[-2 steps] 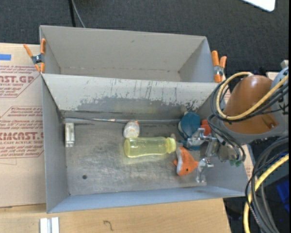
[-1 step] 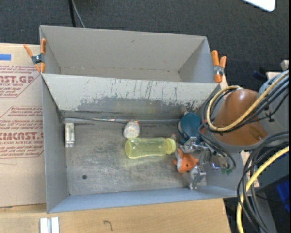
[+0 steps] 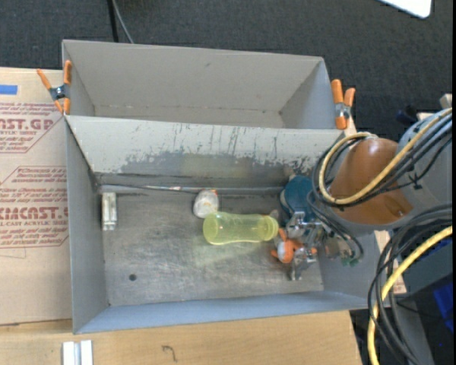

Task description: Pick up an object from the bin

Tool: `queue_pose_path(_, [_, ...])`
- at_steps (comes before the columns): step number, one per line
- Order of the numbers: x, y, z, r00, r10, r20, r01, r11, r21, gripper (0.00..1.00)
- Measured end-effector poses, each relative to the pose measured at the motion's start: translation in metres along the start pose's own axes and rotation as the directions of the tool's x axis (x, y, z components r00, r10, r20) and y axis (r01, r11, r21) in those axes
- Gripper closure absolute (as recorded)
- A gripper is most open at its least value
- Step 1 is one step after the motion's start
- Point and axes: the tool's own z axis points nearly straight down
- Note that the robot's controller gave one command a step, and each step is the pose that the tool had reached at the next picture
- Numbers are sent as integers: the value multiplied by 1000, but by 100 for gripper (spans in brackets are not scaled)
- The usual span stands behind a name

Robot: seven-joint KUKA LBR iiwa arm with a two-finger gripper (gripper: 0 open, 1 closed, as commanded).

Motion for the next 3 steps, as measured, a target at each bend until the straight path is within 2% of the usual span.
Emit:
queue_pose_path(2, [-1,0,-5,1000,1,-3,-1,1000,-1,100])
queue_pose_path(3, [1,1,-18,1000,-1,-25,1,1000,-5,100])
